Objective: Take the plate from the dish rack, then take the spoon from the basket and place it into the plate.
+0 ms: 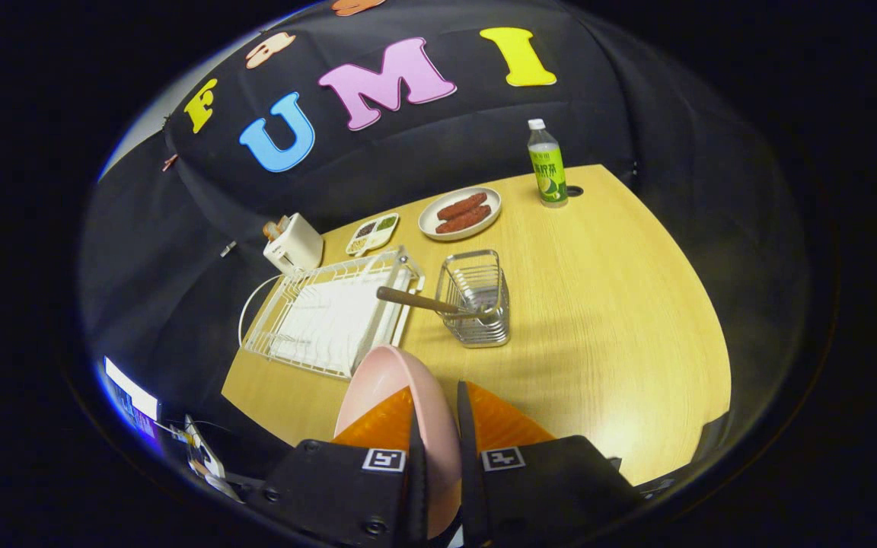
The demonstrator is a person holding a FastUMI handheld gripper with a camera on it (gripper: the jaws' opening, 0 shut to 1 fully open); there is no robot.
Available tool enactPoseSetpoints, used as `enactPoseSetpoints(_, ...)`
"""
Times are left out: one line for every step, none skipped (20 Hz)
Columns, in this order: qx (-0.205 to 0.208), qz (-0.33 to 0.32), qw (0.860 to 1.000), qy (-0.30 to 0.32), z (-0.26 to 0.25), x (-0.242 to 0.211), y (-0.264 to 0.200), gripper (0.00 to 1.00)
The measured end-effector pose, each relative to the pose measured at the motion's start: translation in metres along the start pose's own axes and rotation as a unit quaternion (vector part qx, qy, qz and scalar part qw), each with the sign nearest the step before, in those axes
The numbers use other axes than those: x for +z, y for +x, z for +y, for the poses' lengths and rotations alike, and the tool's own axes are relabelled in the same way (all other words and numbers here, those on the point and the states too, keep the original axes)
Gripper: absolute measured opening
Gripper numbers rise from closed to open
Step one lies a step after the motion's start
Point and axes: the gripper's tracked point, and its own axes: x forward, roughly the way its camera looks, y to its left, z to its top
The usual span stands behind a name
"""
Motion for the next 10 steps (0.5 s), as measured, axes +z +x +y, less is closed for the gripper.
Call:
enactPoseSetpoints(0.003, 0.01, 1.0, 0.005, -0.009, -0.007, 0.009, 0.21)
enactPoseSetpoints(0.008, 0.018, 1.0, 0.01, -0.017, -0.013, 0.02, 0.22)
enactPoseSetpoints(0.012, 0.03, 0.999, 0.018, -0.025, -0.019, 0.031, 0.22)
enactPoseSetpoints(0.011, 0.04, 0.999, 0.026, -0.034, -0.025, 0.044, 0.22)
enactPoseSetpoints(0.013, 0.045, 0.998, 0.029, -0.04, -0.028, 0.05, 0.22)
enactPoseSetpoints(0.015, 0.048, 0.998, 0.032, -0.045, -0.029, 0.058, 0.22)
enactPoseSetpoints(0.018, 0.05, 0.998, 0.033, -0.047, -0.031, 0.064, 0.22)
enactPoseSetpoints(0.027, 0.052, 0.998, 0.038, -0.044, -0.031, 0.066, 0.22)
enactPoseSetpoints(0.033, 0.054, 0.997, 0.04, -0.042, -0.033, 0.07, 0.22)
enactPoseSetpoints(0.041, 0.054, 0.997, 0.038, -0.038, -0.034, 0.071, 0.23)
